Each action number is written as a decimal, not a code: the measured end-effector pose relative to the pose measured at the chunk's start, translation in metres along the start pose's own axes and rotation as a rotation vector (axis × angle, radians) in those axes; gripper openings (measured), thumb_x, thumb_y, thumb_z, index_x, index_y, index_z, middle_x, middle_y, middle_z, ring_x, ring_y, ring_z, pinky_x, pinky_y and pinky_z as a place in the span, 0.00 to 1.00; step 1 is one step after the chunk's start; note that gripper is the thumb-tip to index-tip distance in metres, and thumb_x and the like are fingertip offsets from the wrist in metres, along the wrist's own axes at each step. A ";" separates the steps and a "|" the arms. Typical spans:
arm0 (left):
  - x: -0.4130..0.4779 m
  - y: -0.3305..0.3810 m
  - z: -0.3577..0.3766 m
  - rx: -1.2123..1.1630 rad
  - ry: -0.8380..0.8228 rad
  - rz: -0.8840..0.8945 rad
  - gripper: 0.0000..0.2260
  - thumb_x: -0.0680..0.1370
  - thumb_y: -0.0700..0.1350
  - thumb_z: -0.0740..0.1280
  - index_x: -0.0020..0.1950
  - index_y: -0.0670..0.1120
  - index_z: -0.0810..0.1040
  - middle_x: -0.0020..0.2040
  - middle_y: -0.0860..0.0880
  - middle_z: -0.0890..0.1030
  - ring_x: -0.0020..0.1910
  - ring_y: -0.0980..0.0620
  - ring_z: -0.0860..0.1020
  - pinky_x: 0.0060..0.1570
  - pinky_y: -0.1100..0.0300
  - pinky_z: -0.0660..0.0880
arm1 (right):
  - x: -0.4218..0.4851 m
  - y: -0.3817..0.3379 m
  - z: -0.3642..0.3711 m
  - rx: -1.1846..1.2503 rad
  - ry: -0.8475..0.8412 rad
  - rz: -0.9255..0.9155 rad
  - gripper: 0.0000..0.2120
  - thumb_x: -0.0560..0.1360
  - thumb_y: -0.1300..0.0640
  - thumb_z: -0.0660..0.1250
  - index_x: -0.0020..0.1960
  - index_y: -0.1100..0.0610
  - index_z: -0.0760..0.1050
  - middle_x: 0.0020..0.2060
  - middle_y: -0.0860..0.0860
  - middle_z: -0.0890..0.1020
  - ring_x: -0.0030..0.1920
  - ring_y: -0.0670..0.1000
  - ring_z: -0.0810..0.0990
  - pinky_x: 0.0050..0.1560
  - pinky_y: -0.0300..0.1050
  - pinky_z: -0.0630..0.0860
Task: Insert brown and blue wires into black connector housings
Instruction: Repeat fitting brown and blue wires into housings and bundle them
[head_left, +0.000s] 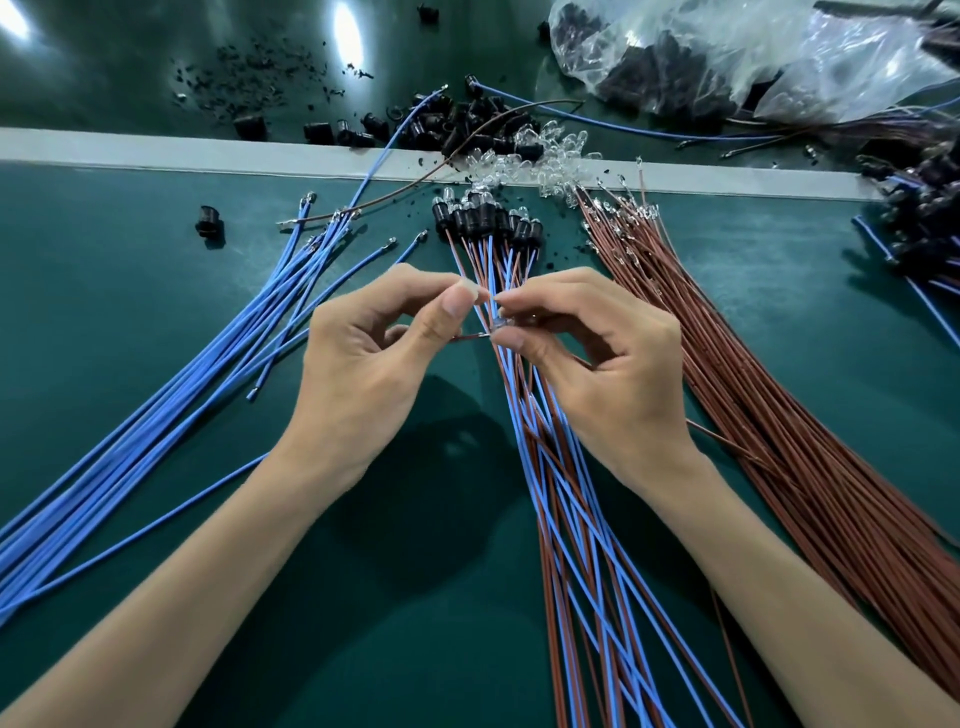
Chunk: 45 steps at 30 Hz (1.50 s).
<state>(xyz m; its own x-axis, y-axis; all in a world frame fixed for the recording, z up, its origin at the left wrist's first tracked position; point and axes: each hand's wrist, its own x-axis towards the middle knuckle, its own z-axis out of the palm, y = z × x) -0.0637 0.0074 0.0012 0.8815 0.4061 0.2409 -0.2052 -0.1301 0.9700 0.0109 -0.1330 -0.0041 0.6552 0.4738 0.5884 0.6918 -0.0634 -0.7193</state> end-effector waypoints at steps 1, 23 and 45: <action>0.000 0.001 0.000 -0.029 -0.009 -0.021 0.06 0.73 0.49 0.68 0.44 0.48 0.81 0.35 0.57 0.78 0.37 0.60 0.74 0.38 0.64 0.71 | 0.000 0.000 0.000 -0.003 0.006 -0.024 0.09 0.69 0.66 0.74 0.48 0.65 0.81 0.42 0.52 0.81 0.42 0.47 0.81 0.48 0.37 0.77; 0.009 0.012 -0.017 -0.126 -0.385 -0.456 0.07 0.66 0.46 0.71 0.27 0.49 0.81 0.29 0.51 0.74 0.30 0.57 0.69 0.29 0.69 0.64 | -0.001 0.002 -0.004 -0.101 0.001 -0.326 0.07 0.68 0.69 0.75 0.45 0.68 0.81 0.41 0.57 0.84 0.38 0.57 0.82 0.41 0.46 0.79; 0.012 0.008 -0.032 -0.256 -0.591 -0.458 0.13 0.57 0.50 0.81 0.30 0.45 0.82 0.32 0.49 0.72 0.33 0.55 0.72 0.37 0.69 0.71 | -0.002 -0.005 -0.004 0.039 -0.191 -0.232 0.07 0.68 0.68 0.74 0.46 0.67 0.82 0.42 0.57 0.84 0.40 0.52 0.82 0.45 0.41 0.78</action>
<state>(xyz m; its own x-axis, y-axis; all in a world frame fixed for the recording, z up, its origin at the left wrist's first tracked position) -0.0684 0.0407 0.0125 0.9671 -0.1884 -0.1709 0.2043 0.1752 0.9631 0.0076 -0.1377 -0.0004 0.4092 0.6289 0.6611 0.8020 0.0977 -0.5893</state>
